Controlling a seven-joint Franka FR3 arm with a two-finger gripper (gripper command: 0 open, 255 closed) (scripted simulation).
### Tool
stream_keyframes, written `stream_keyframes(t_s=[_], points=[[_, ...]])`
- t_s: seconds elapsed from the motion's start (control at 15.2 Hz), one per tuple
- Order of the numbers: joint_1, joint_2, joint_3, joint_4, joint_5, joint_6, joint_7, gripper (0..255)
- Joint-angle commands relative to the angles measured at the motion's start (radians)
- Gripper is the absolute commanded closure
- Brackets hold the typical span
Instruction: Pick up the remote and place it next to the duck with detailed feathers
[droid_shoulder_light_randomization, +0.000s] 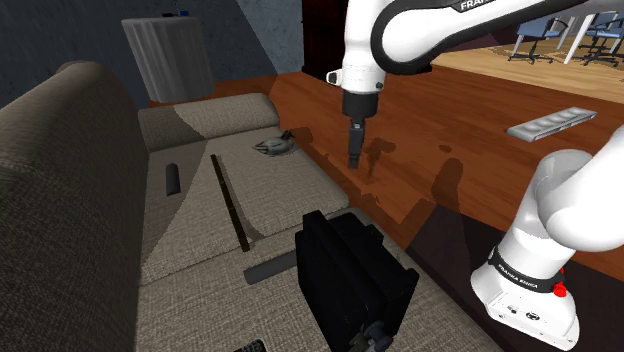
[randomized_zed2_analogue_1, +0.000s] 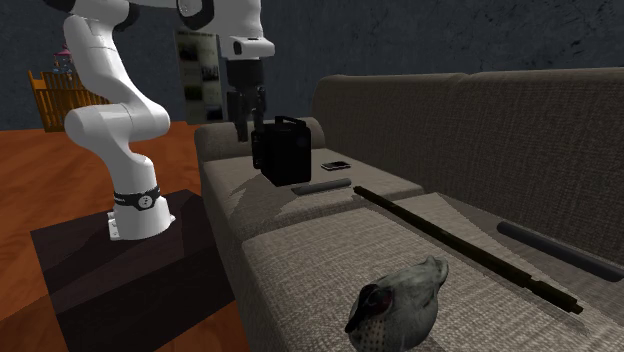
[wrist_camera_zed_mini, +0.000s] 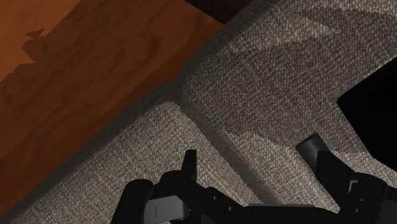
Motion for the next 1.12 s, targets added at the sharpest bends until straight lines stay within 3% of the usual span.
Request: stream_keyframes(t_s=[0.0,0.53,1.06], points=[[0.023,0.059,0.022,0.01,0.004,0.046,-0.023,0],[0.1,0.291,0.107,0.098,-0.015,0.174,-0.103,0],[0.179,0.516,0.187,0.206,-0.083,0.268,-0.156,0]])
